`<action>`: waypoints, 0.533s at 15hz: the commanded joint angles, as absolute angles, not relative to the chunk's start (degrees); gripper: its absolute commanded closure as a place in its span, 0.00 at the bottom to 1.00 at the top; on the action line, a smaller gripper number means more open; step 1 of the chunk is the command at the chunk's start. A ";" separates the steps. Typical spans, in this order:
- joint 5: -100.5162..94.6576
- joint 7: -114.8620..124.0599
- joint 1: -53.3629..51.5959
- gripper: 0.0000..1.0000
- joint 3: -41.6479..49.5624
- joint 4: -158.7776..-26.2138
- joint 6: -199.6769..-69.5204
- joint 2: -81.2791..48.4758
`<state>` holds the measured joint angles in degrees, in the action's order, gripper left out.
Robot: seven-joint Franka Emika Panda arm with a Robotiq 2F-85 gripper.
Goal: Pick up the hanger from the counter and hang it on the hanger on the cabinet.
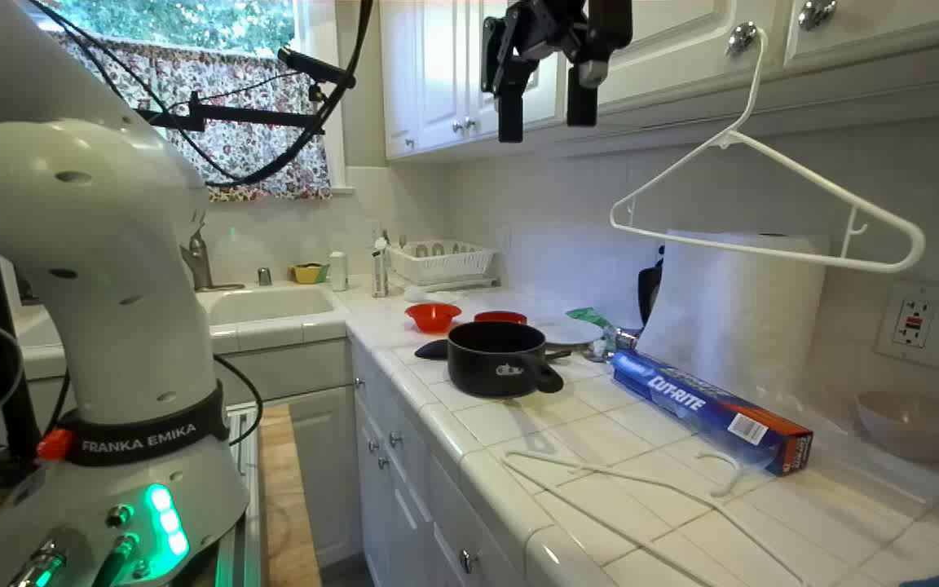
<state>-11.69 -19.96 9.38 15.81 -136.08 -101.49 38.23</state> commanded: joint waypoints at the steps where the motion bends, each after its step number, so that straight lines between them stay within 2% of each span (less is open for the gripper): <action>1: -11.74 -19.89 9.21 0.00 15.92 -135.92 -101.31 38.21; 3: -11.74 -19.89 9.21 0.00 15.92 -135.92 -101.32 38.21; 8: -10.65 -10.45 12.82 0.00 19.65 -129.85 -104.94 23.12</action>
